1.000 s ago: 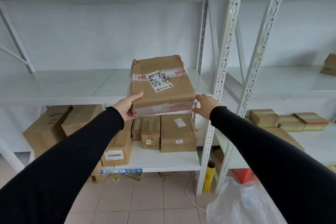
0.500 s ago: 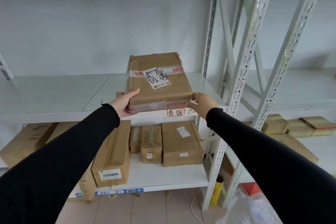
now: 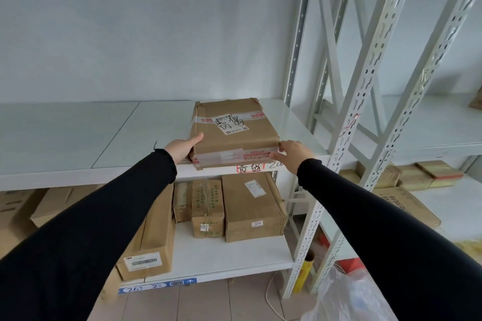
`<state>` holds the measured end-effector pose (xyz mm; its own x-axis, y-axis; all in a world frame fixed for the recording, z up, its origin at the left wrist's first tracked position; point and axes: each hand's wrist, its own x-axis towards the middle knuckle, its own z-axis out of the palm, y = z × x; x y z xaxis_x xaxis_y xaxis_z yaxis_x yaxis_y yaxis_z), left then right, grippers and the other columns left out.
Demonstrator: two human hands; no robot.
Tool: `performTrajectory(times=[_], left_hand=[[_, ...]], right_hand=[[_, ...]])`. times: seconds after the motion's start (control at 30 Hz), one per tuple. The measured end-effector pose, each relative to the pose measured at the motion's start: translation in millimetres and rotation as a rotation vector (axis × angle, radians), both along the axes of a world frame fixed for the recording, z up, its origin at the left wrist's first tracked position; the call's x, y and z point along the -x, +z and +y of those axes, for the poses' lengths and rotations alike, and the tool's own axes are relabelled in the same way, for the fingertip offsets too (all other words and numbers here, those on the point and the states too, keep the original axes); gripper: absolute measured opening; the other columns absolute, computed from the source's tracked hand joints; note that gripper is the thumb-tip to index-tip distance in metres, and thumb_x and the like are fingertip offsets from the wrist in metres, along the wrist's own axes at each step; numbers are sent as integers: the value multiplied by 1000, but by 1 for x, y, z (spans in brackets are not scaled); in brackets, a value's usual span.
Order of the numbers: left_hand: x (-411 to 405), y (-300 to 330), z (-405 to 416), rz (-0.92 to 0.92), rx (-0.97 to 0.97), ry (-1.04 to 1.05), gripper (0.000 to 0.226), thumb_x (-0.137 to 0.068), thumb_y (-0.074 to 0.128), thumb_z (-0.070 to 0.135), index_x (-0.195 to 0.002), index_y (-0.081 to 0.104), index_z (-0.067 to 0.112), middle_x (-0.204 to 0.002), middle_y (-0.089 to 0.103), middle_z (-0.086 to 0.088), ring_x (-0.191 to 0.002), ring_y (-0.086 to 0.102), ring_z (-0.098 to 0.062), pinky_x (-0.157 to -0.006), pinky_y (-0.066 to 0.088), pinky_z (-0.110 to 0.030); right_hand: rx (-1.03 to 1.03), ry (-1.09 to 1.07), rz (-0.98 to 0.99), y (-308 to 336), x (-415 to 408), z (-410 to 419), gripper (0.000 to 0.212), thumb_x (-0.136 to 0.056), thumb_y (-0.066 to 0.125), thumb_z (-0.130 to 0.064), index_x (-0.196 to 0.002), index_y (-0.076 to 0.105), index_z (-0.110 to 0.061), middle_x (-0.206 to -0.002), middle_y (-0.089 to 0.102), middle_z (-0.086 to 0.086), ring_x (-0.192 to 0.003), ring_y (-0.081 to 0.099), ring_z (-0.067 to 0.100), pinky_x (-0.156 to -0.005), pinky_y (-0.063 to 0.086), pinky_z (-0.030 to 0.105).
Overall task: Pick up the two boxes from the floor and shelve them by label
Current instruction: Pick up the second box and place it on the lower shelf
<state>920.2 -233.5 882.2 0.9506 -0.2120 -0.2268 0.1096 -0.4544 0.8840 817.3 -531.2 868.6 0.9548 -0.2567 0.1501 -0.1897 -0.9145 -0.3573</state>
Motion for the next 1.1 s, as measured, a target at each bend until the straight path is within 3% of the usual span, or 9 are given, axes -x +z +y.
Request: performTrajectory(times=[0.17,0.33,0.4,0.47,0.53,0.7,0.77,0.87,1.1], left_hand=[[-15,-5,-2,14,10,-8,92,-87,51,78,-148,51,11,-158,47,-11,-143,44,-31,-116,31,-43],[-23,-10,6,-100,-64,-71,95,-73,41,95,-113,64,13,-121,64,-1,-111,57,-25,-97,37,-37],[-21,-13,10,-128,-37,-63,103,-73,50,92,-133,61,8,-134,65,-8,-123,59,-27,-104,39,-39],[-17,-18,12,-162,-26,-60,106,-79,61,80,-155,39,8,-156,48,-11,-140,47,-29,-114,34,-42],[-14,-23,15,-220,-68,-67,107,-81,67,70,-160,29,8,-161,39,-13,-145,42,-30,-116,33,-42],[-14,-30,16,-318,-121,-105,104,-80,76,60,-159,31,10,-160,41,-10,-143,44,-29,-115,36,-39],[-12,-28,13,-356,-125,-123,94,-82,78,54,-155,38,10,-150,52,-6,-127,58,-21,-102,41,-25],[-17,-24,9,-355,-82,-152,73,-83,78,51,-142,54,15,-126,69,2,-78,74,-4,-72,46,-11],[-31,-13,-2,-368,-98,-134,30,-88,75,46,-103,52,34,-95,69,13,-74,72,-7,-71,44,-17]], right_hand=[[-26,-8,-4,-5,-15,-6,50,-92,53,-51,-125,59,-14,-121,64,6,-109,57,24,-86,48,35],[-19,2,-12,-6,-21,-14,59,-89,55,-57,-133,54,-18,-123,63,2,-112,54,22,-84,45,33],[-44,5,-25,-7,-21,-17,67,-85,57,-60,-139,49,-21,-124,62,1,-112,55,22,-87,47,35],[-70,4,-35,-8,-22,-20,73,-83,58,-63,-143,45,-23,-124,62,-1,-112,55,21,-89,48,37],[-89,9,-38,-10,-23,-22,74,-82,58,-65,-142,45,-24,-123,62,-2,-110,56,20,-90,49,38],[-100,30,-65,-16,-26,-21,59,-83,59,-62,-130,55,-27,-119,64,-2,-104,58,19,-86,51,38],[-108,28,-66,-19,-29,-19,58,-82,60,-61,-127,57,-25,-119,64,-1,-104,58,20,-86,51,37],[-142,26,-67,-20,-35,-19,59,-81,60,-62,-127,57,-24,-119,64,-1,-104,59,20,-86,52,39],[-142,23,-60,-16,-55,-24,57,-86,60,-55,-131,55,-21,-122,63,1,-107,57,21,-83,47,33]])
